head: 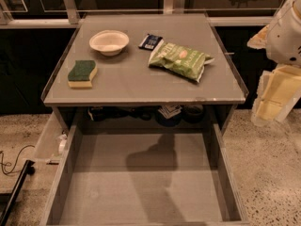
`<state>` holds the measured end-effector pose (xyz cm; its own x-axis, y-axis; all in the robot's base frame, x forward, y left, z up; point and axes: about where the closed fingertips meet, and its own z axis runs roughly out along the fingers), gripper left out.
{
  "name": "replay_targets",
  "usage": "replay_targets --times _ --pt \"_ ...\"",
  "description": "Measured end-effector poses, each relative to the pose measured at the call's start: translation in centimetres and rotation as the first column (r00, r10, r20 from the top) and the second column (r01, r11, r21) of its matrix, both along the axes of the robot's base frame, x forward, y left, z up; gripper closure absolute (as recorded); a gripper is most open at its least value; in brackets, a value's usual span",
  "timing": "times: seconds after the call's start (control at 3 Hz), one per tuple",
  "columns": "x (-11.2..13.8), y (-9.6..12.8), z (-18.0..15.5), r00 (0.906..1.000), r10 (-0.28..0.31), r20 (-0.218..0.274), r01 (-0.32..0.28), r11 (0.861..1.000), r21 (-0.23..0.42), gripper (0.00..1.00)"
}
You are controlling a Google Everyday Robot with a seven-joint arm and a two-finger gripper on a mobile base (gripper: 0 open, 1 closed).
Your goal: Place green jalapeno chip bag into top drawer
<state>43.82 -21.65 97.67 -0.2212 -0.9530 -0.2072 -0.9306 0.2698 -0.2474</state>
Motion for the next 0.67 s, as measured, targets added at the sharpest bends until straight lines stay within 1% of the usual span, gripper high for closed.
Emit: replay_targets --times 0.33,0.67 --pt "0.0 0.0 0.0 1.0 0.0 0.0 0.0 1.0 0.0 0.0" --pt "1.9 0.7 0.3 0.9992 0.031 0.026 -0.032 0.999 0.028 0.0"
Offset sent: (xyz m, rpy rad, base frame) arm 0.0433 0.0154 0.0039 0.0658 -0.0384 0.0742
